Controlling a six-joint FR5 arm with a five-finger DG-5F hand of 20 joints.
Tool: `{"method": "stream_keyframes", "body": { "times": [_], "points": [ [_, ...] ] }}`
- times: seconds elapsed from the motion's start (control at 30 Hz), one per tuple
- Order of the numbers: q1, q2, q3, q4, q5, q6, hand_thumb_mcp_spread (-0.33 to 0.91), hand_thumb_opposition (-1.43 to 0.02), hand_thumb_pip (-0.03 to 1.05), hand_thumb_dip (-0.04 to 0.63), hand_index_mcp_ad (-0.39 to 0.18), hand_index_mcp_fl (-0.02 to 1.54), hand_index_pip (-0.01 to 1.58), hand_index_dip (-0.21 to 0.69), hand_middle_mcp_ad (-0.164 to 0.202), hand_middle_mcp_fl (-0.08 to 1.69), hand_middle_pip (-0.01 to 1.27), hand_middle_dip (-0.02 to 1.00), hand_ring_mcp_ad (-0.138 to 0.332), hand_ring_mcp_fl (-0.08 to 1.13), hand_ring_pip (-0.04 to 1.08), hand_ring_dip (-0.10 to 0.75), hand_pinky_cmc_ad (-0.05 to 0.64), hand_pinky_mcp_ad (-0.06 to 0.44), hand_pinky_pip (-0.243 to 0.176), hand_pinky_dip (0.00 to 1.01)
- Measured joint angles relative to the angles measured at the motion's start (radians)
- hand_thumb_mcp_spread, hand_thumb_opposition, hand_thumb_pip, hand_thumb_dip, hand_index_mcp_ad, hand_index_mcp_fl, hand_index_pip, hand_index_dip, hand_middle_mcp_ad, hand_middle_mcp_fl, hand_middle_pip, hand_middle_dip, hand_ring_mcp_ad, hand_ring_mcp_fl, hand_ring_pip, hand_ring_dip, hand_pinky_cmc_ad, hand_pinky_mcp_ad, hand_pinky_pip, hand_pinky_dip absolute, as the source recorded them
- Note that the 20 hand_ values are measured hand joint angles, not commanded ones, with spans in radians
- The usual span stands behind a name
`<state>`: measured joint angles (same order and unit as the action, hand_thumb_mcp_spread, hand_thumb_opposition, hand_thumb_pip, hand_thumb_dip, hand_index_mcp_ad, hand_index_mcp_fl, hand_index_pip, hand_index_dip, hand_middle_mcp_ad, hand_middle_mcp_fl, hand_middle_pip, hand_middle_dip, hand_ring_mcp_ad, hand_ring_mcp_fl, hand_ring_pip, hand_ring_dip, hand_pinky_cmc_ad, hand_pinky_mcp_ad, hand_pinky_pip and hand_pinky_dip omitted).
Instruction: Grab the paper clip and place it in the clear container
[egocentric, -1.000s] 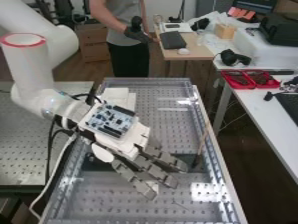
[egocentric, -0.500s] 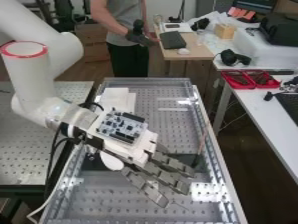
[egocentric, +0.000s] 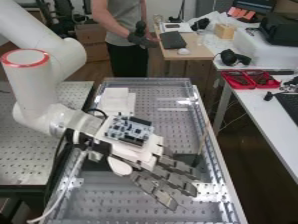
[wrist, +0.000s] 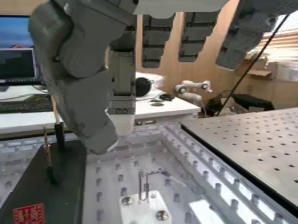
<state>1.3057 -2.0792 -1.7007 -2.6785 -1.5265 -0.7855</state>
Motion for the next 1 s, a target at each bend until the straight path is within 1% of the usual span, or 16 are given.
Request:
{"method": "stream_keyframes", "body": {
  "times": [0.13,0.17,0.33,0.4,0.57,0.63,0.7,0.83,1.0],
  "points": [
    [-0.008,-0.013,0.015,-0.014,-0.025,-0.017,0.54,-0.86,0.54,0.257,-0.159,0.41,1.36,0.171,-0.038,0.05,0.13,0.16,0.086,0.0,0.11,0.059,0.293,0.229,-0.012,0.14],
    [-0.01,-0.015,0.018,-0.016,-0.029,-0.02,0.54,-0.86,0.54,0.257,-0.152,0.41,1.38,0.171,-0.037,0.05,0.13,0.15,0.086,0.0,0.11,0.059,0.293,0.229,-0.012,0.14],
    [-0.023,-0.026,0.027,-0.021,-0.047,-0.04,0.54,-0.87,0.54,0.257,-0.154,0.43,1.4,0.171,-0.037,0.05,0.13,0.16,0.086,0.0,0.11,0.059,0.293,0.229,-0.01,0.14],
    [-0.03,-0.031,0.03,-0.02,-0.055,-0.046,0.54,-0.87,0.54,0.257,-0.152,0.43,1.4,0.171,-0.037,0.09,0.13,0.16,0.087,0.01,0.11,0.059,0.293,0.232,-0.01,0.14],
    [-0.04,-0.039,0.035,-0.019,-0.071,-0.048,0.54,-0.87,0.54,0.257,-0.152,0.43,1.4,0.171,-0.037,0.09,0.13,0.16,0.087,0.01,0.11,0.059,0.293,0.232,-0.012,0.14],
    [-0.042,-0.041,0.038,-0.02,-0.076,-0.047,0.54,-0.87,0.54,0.257,-0.152,0.42,1.38,0.171,-0.038,0.09,0.13,0.16,0.087,0.01,0.11,0.059,0.293,0.229,-0.01,0.14],
    [-0.044,-0.045,0.043,-0.022,-0.084,-0.048,0.54,-0.87,0.54,0.257,-0.155,0.42,1.38,0.171,-0.038,0.09,0.13,0.16,0.087,0.01,0.11,0.059,0.293,0.232,0.002,0.14],
    [-0.048,-0.053,0.05,-0.029,-0.092,-0.049,0.54,-0.87,0.54,0.257,-0.155,0.41,1.37,0.166,-0.037,0.09,0.13,0.16,0.087,0.01,0.11,0.059,0.293,0.232,0.0,0.14],
    [-0.052,-0.062,0.056,-0.035,-0.099,-0.052,0.54,-0.87,0.54,0.272,-0.152,0.39,1.35,0.166,-0.038,0.09,0.13,0.16,0.087,0.01,0.11,0.059,0.293,0.232,0.003,0.14]
  ]
}}
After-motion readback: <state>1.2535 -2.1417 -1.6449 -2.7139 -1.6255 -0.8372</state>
